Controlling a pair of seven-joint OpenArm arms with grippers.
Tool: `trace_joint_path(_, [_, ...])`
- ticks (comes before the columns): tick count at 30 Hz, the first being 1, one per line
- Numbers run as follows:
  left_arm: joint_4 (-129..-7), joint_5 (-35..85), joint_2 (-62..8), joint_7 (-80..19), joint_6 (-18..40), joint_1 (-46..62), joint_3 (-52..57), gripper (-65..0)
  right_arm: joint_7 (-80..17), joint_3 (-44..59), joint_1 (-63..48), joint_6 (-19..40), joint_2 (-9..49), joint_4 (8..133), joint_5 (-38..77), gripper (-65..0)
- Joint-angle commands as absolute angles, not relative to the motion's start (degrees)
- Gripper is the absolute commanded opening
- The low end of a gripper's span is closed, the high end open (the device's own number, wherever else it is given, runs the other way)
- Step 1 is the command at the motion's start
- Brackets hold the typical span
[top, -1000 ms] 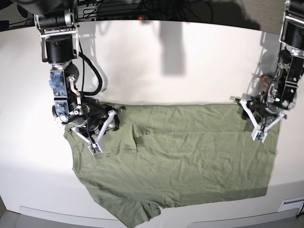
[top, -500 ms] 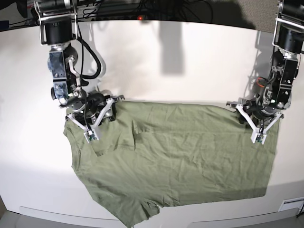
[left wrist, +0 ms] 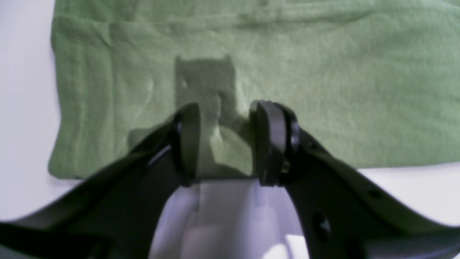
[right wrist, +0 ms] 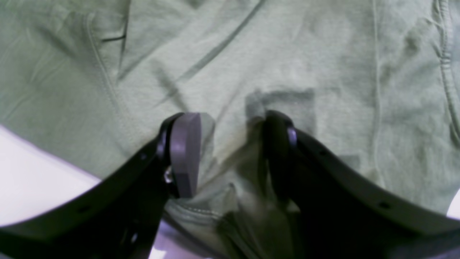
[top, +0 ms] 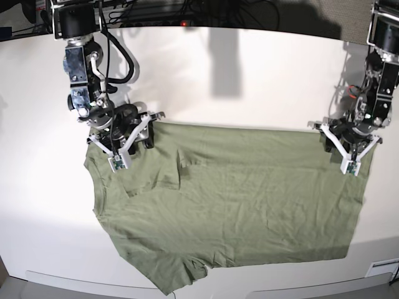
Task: Fold the T-shirt properly
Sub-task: 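Drag the held shirt back toward the robot with both grippers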
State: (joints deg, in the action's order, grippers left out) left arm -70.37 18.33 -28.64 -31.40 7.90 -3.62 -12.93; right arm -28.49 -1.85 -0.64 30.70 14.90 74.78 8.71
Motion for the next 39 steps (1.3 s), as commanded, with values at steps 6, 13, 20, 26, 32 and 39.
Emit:
trace_joint_path(6, [-76.90,15.92,-31.33,-42.59,8.32,5.32,-13.52,-40.2,-32.25,-1.54,-6.90,31.03,16.16,80.97,7.81,-36.0])
trace_joint_path(13, [-83.68,14.02,-31.42,-43.29,5.45,11.20,-13.43,-40.2,-33.50,2.44,-15.18,29.10,16.19,90.94,7.75,-36.0])
trace_joint_path(20, [-84.55,8.99,-29.10,-43.68,-0.89,16.03,-11.09,-40.2,-34.20,8.03,-21.67,29.12,16.19,97.23,9.91,-36.0])
trace_joint_path(26, [-87.70,8.93,-23.22,-44.40,-0.84,23.03,-4.14,-40.2,-35.22,10.11,-24.73,29.12,16.21,98.39,10.07,-36.0])
trace_joint_path(32, [-95.35,6.33,-20.27,-44.10,-0.40,30.30,-0.03,-40.2,-36.07,10.15,-25.82,29.15,16.21,98.41,10.09,-36.0])
trace_joint_path(39, [-99.26,6.37,-20.14,-44.16,-0.43,32.88,-0.03,-40.2,-36.91,10.15,-29.36,29.12,16.19,100.20,10.50,-36.0])
